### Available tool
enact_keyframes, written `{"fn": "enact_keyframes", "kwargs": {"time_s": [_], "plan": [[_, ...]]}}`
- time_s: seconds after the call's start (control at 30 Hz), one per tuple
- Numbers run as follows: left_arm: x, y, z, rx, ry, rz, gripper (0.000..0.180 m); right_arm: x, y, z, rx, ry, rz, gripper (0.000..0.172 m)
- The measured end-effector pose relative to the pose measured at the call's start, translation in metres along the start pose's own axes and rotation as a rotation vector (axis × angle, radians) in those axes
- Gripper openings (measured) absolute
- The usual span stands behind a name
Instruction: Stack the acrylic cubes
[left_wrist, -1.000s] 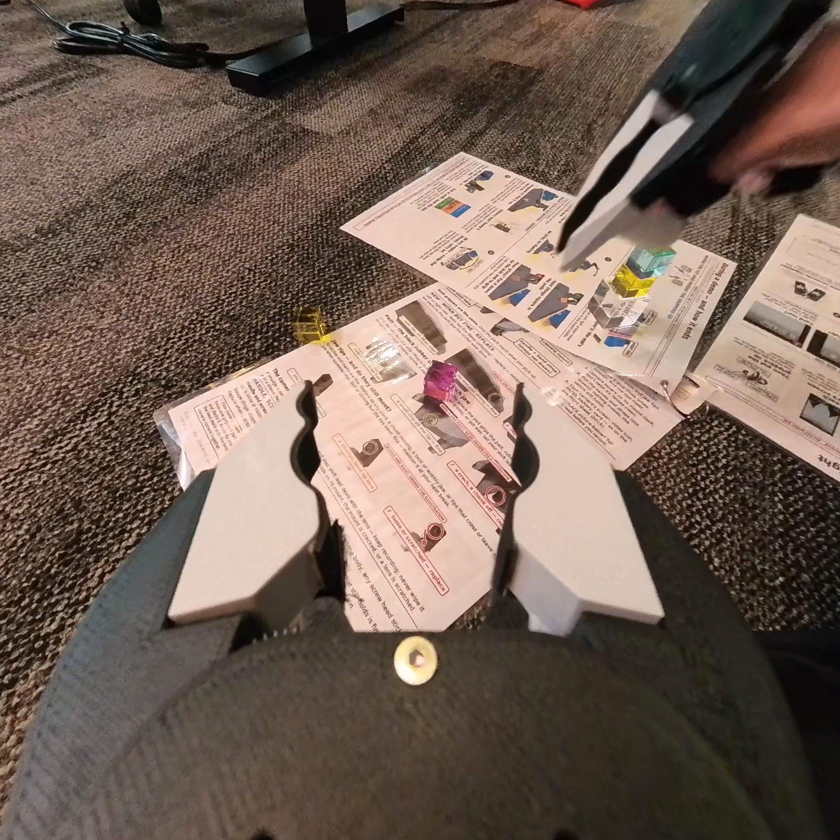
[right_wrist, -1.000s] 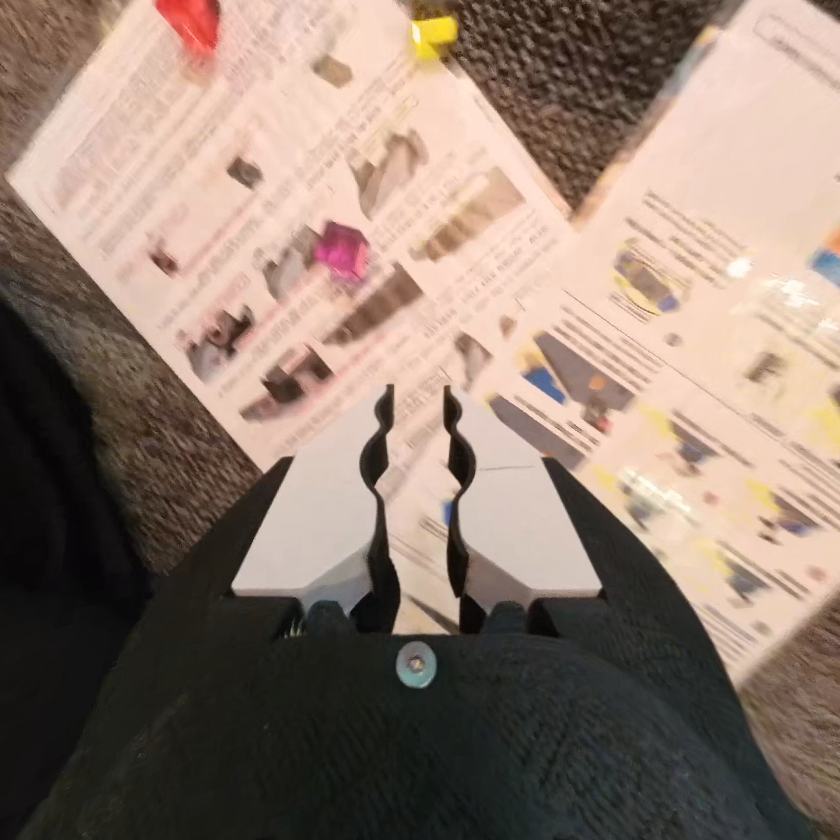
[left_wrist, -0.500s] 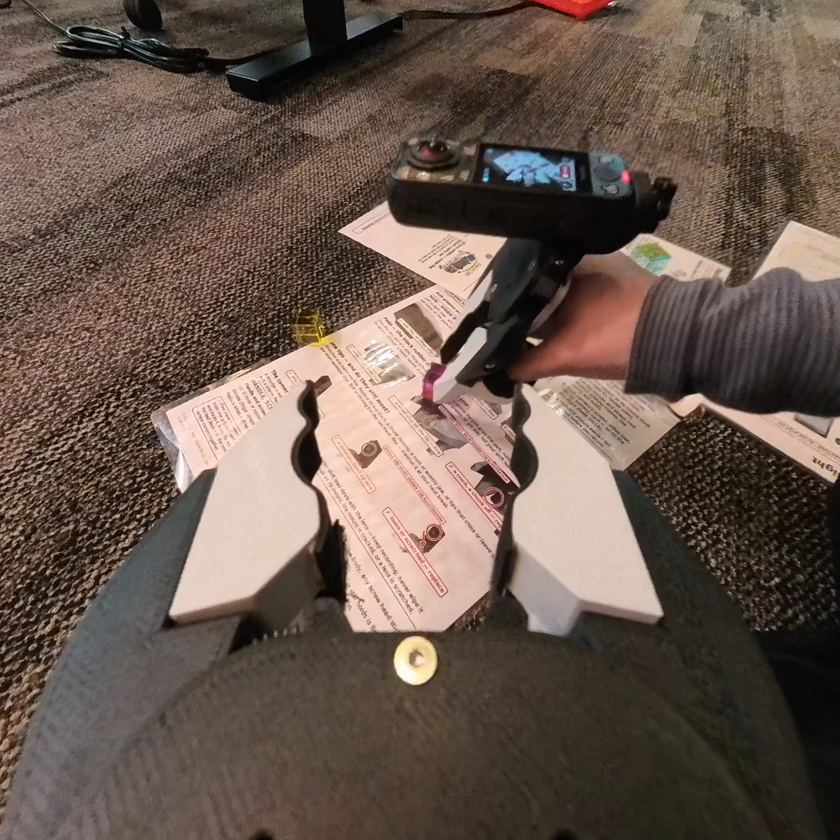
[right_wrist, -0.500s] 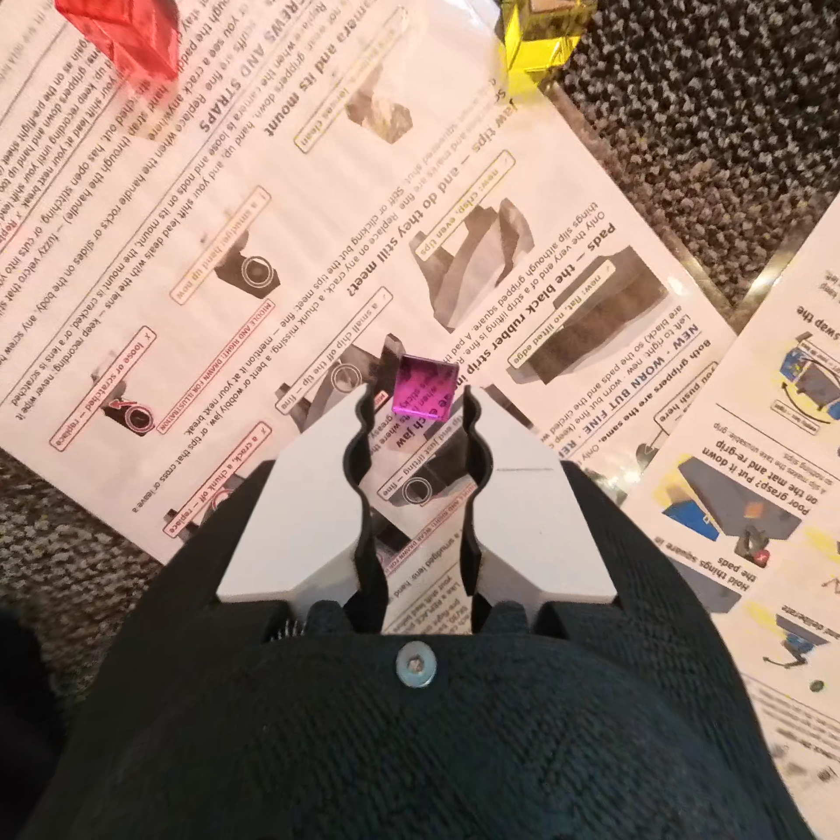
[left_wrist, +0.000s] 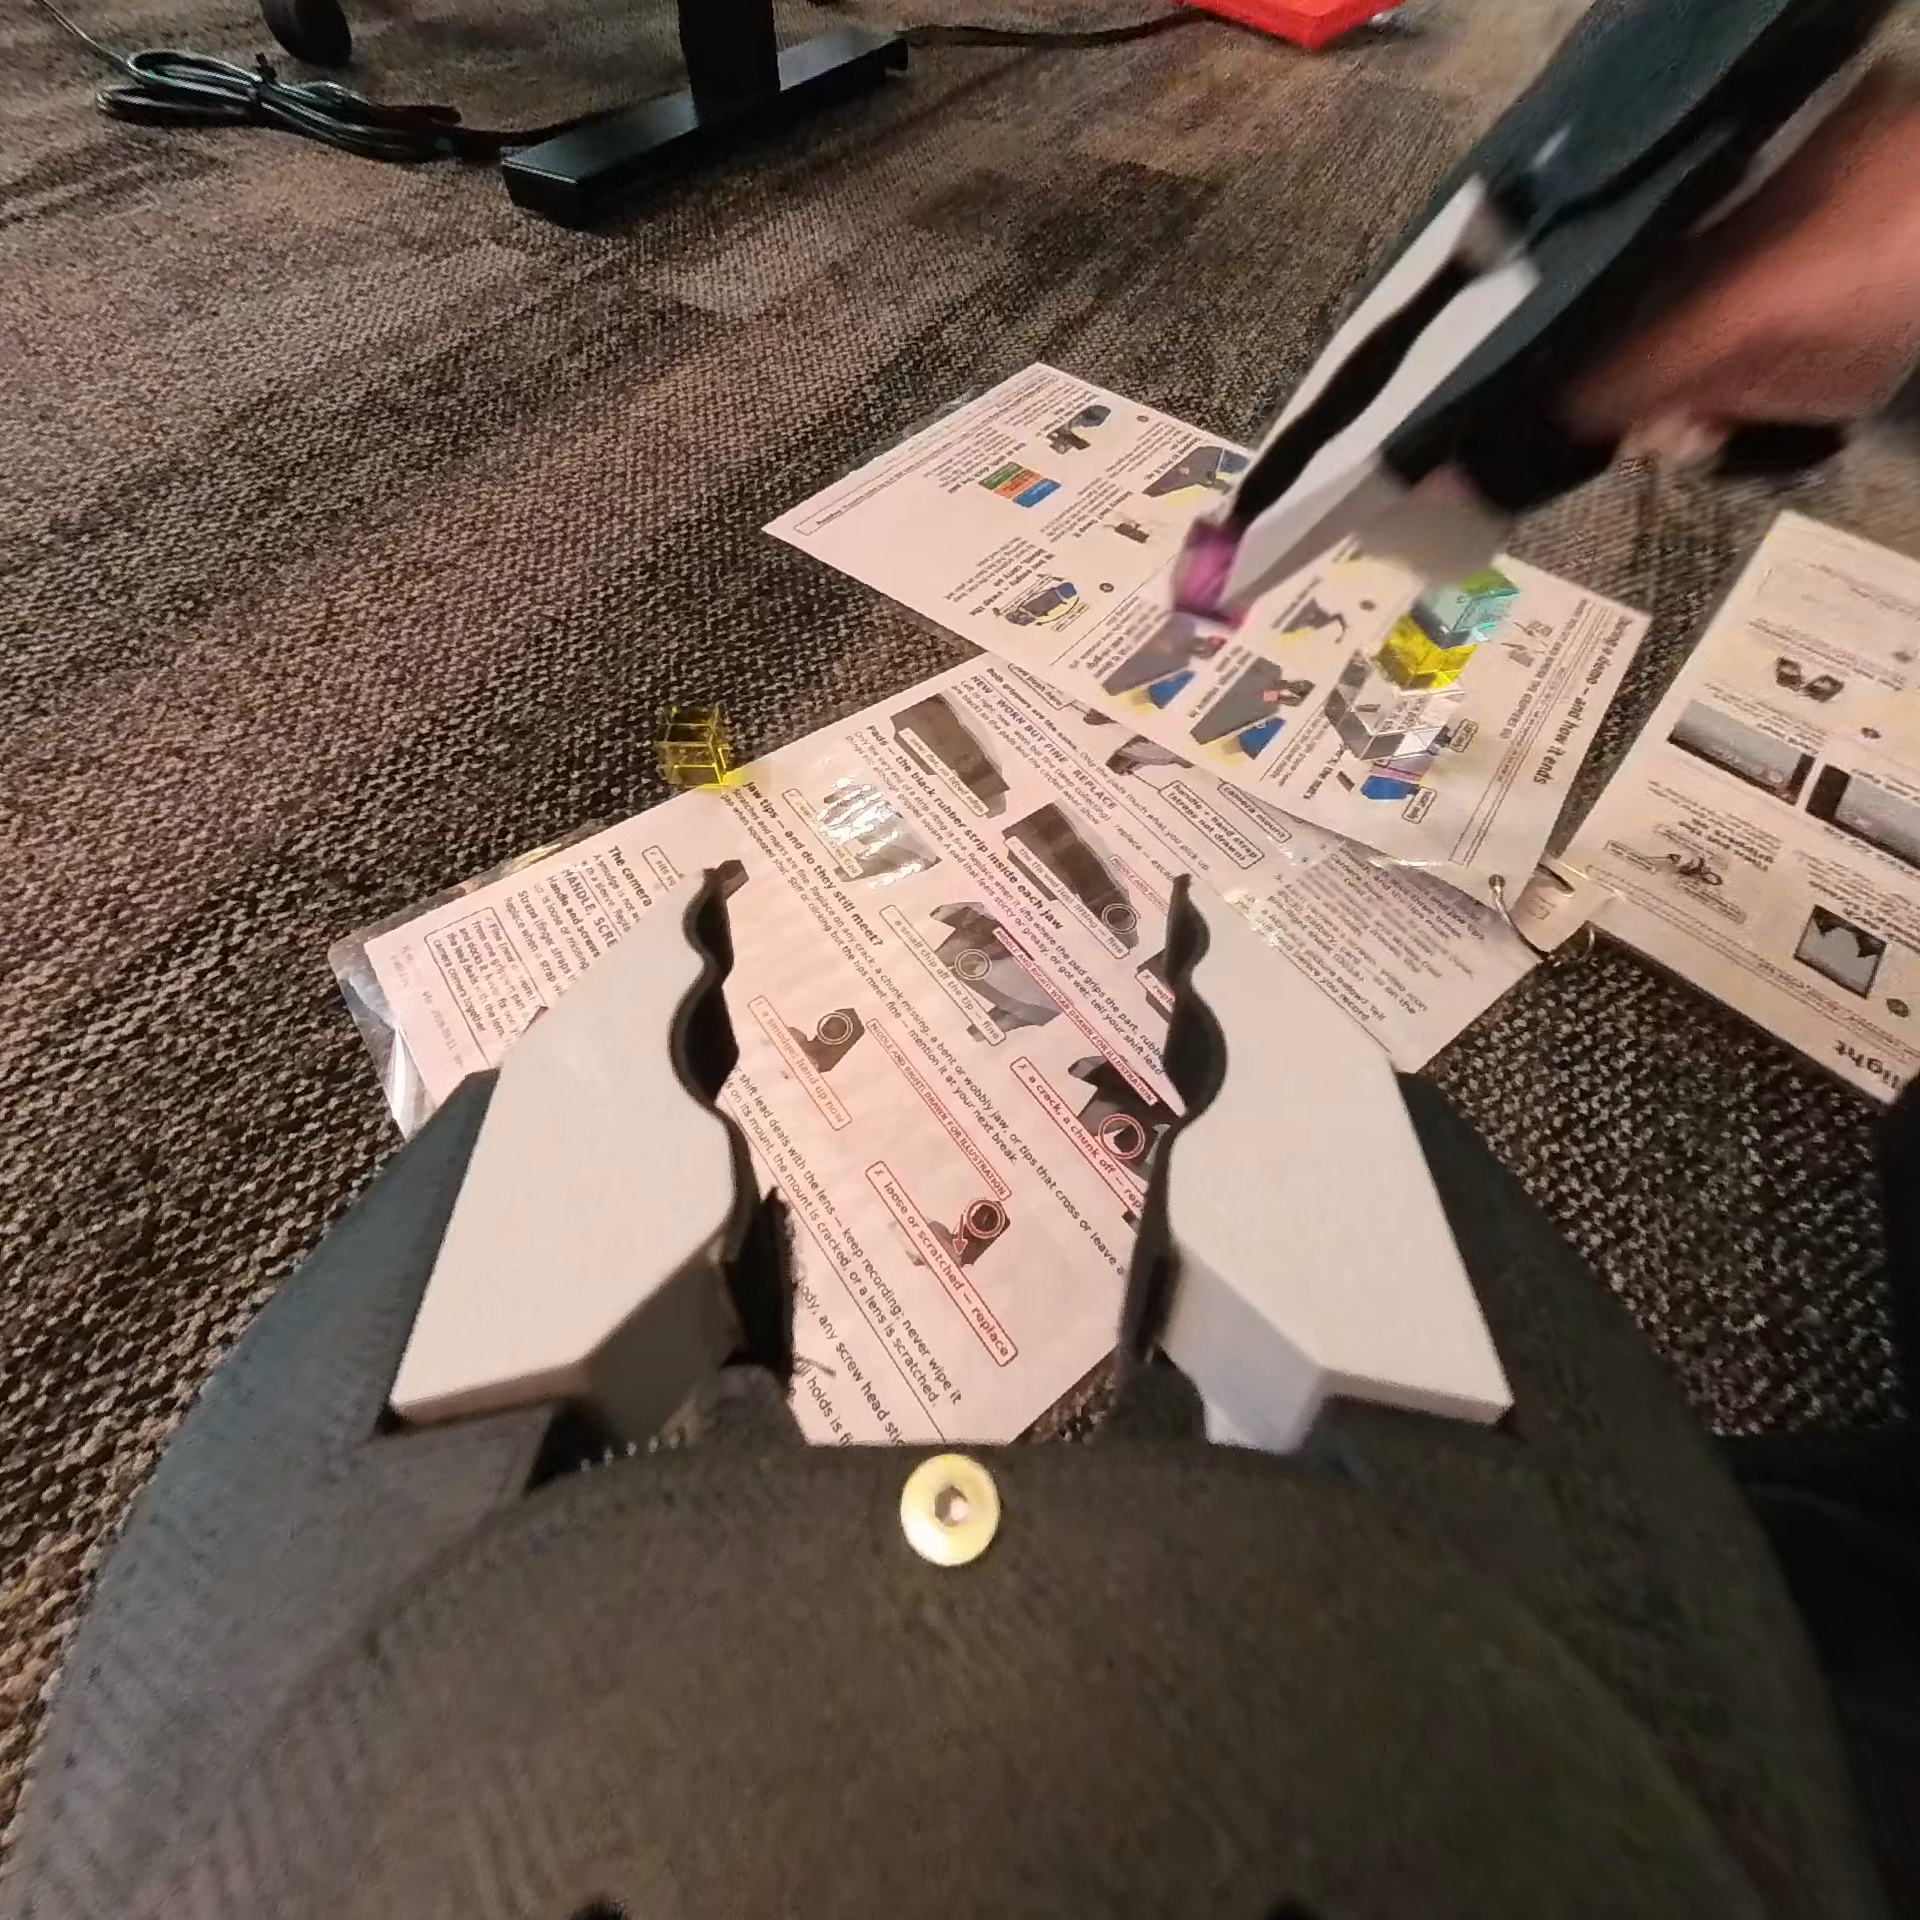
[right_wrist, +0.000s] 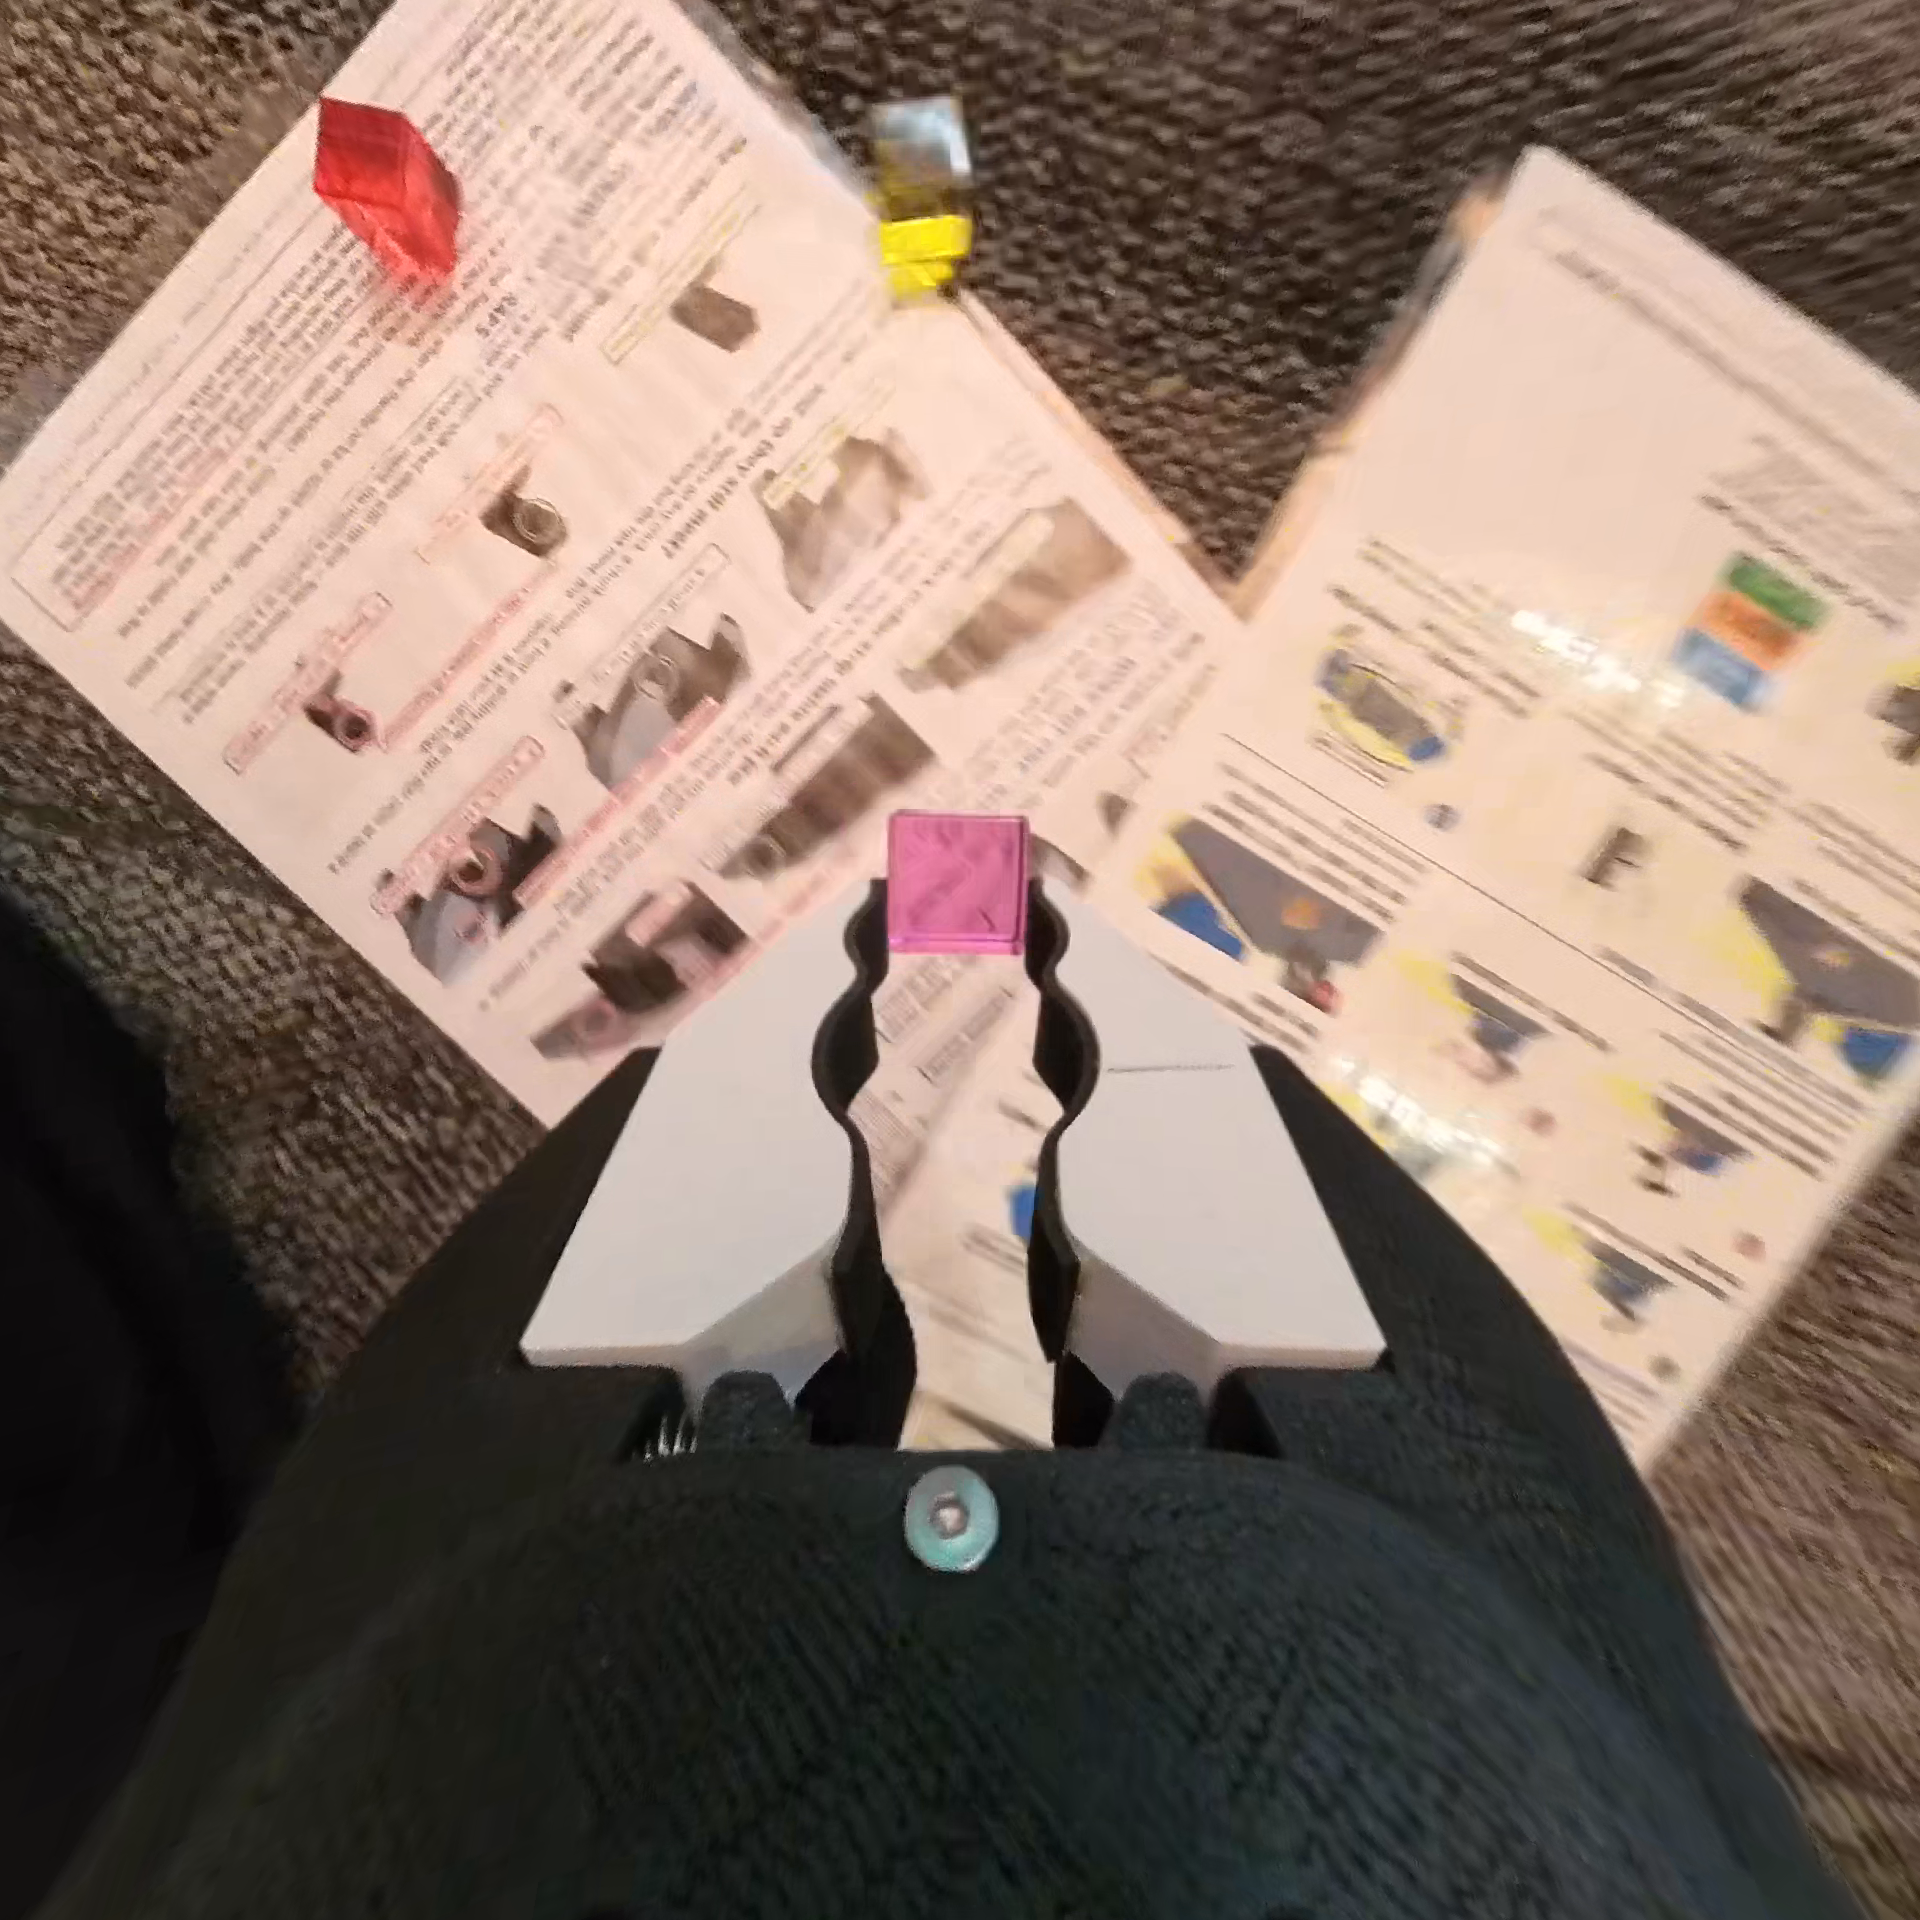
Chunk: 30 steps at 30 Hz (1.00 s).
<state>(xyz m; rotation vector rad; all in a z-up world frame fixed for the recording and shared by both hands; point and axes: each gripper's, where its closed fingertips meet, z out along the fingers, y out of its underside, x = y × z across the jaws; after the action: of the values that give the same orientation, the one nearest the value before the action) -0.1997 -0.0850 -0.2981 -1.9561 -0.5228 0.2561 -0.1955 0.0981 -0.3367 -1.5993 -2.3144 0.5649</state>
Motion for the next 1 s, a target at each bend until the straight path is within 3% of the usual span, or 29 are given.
{"fn": "enact_keyframes", "kwargs": {"time_s": [0.13,0.27,0.5,1.0], "plan": [[0.0,0.0,0.0,0.001,0.001,-0.004,0.084,0.043,0.025,-0.047,-0.03,0.019,-0.051,0.024],[0.0,0.0,0.001,-0.002,0.0,-0.003,0.083,0.057,0.058,-0.063,-0.107,-0.047,-0.158,0.024],[-0.001,0.0,0.004,-0.007,-0.002,0.004,0.083,0.052,0.093,-0.055,-0.163,-0.162,-0.266,0.024],[-0.006,0.005,0.011,-0.023,-0.011,0.017,0.082,0.058,0.107,-0.036,-0.19,-0.169,-0.312,0.024]]}}
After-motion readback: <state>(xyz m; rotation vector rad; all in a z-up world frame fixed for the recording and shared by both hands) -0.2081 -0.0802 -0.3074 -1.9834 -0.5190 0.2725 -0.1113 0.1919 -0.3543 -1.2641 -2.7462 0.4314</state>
